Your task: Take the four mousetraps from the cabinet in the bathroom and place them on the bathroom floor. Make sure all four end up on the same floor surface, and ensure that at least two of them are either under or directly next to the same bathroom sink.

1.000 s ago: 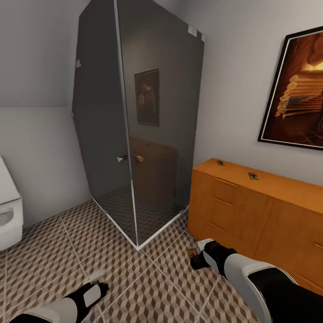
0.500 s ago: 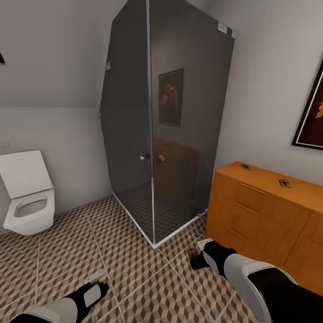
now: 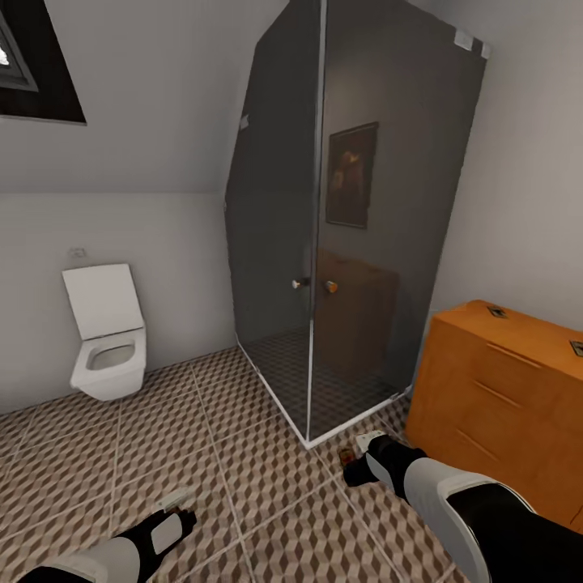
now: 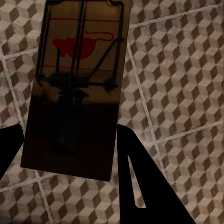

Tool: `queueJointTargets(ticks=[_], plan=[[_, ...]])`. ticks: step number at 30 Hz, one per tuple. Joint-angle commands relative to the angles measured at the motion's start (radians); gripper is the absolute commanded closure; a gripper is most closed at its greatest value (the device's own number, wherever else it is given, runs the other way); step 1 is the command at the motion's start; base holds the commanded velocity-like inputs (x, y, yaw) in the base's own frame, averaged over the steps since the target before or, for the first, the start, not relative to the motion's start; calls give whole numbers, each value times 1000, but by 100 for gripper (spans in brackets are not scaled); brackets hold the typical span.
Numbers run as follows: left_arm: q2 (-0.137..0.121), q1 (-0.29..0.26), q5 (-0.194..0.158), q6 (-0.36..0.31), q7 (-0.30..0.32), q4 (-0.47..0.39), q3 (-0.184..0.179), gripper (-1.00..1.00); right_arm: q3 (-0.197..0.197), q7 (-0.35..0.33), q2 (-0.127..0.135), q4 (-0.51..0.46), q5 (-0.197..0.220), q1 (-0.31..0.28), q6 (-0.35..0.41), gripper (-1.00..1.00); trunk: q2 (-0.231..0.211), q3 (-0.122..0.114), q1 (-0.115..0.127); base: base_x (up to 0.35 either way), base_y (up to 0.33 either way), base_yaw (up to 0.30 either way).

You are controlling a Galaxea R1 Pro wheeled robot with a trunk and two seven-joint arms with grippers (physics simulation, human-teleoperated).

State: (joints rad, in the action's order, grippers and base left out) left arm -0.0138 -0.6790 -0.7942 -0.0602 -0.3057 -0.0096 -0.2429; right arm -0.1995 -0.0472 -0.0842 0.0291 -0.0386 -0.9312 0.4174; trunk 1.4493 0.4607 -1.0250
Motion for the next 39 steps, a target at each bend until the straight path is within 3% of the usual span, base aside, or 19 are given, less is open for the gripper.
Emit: queueJointTargets(ticks=[1, 39], plan=[[0, -1, -3, -6, -6, -1, -9, 100, -6, -5, 0, 2, -4, -1, 1, 100, 1, 1, 0, 0, 0, 300], [0, -1, -3, -6, -6, -1, -9, 100, -6, -3, -2, 2, -6, -1, 1, 100, 1, 1, 0, 0, 0, 300]])
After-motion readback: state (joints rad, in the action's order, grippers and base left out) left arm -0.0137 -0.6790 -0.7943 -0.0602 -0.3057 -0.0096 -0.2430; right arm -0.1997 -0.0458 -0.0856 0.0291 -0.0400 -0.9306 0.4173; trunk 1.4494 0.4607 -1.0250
